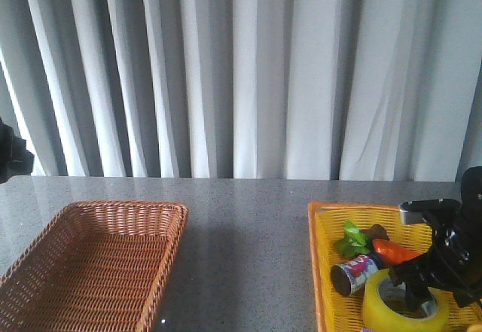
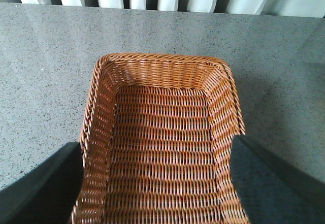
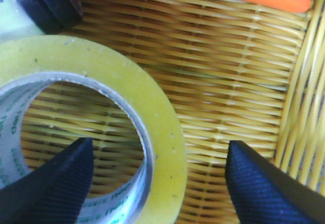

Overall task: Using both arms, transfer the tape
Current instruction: 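Lower the right gripper into the yellow basket and grasp the tape roll, then lift the tape roll with the right gripper and set it on the table between baskets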

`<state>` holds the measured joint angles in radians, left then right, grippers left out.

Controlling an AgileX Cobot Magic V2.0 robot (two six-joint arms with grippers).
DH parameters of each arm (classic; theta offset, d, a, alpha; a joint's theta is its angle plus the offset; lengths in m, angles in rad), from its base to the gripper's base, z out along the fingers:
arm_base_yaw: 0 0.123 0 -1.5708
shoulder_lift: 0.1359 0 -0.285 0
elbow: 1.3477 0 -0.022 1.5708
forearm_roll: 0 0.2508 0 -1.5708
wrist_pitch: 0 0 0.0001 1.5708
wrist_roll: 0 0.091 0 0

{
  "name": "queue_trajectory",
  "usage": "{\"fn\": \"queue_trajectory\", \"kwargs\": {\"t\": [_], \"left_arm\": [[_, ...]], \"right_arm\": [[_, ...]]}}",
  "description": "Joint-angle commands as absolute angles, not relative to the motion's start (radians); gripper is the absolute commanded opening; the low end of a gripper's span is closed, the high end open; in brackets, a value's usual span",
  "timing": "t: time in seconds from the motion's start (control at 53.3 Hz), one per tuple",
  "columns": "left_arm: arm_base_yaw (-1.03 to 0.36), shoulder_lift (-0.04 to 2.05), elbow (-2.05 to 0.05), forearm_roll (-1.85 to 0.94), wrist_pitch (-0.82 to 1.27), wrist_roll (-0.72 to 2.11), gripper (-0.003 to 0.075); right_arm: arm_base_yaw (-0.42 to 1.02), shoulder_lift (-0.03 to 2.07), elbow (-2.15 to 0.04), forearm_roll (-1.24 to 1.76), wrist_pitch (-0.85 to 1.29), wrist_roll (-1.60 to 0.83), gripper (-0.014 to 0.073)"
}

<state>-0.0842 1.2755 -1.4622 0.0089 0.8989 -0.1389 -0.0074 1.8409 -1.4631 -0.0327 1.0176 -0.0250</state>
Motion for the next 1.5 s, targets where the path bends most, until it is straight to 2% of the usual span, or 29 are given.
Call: {"fn": "queue_trajectory", "kwargs": {"t": [0.0, 0.188, 0.338, 0.488, 0.694, 0.844, 1.163, 1.482], "left_arm": [[-0.092, 1.252, -1.496, 0.006, 0.824, -0.144, 0.0577], [-0.092, 1.252, -1.496, 0.006, 0.821, -0.144, 0.0577], [-0.092, 1.252, -1.496, 0.006, 0.819, -0.144, 0.0577], [-0.092, 1.252, -1.496, 0.006, 0.812, -0.144, 0.0577], [-0.092, 1.252, -1.496, 0.006, 0.809, -0.144, 0.0577], [-0.092, 1.252, -1.496, 0.006, 0.807, -0.144, 0.0577], [-0.092, 1.252, -1.496, 0.007, 0.798, -0.144, 0.0576], [-0.092, 1.252, -1.496, 0.006, 0.788, -0.144, 0.0576]], "right_arm": [[-0.009, 1.811, -1.494, -0.043, 0.986, -0.039, 0.0525], [-0.009, 1.836, -1.509, -0.044, 0.973, -0.039, 0.0516], [-0.009, 1.862, -1.554, -0.036, 1.003, -0.039, 0.0447], [-0.009, 1.880, -1.584, -0.036, 1.035, -0.039, 0.0315], [-0.009, 1.880, -1.584, -0.036, 1.058, -0.050, 0.0087], [-0.009, 1.880, -1.586, -0.035, 1.065, -0.054, -0.0012], [-0.009, 1.851, -1.613, -0.026, 1.080, -0.058, -0.0006], [-0.009, 1.710, -1.670, 0.032, 1.103, -0.091, -0.0004]]}}
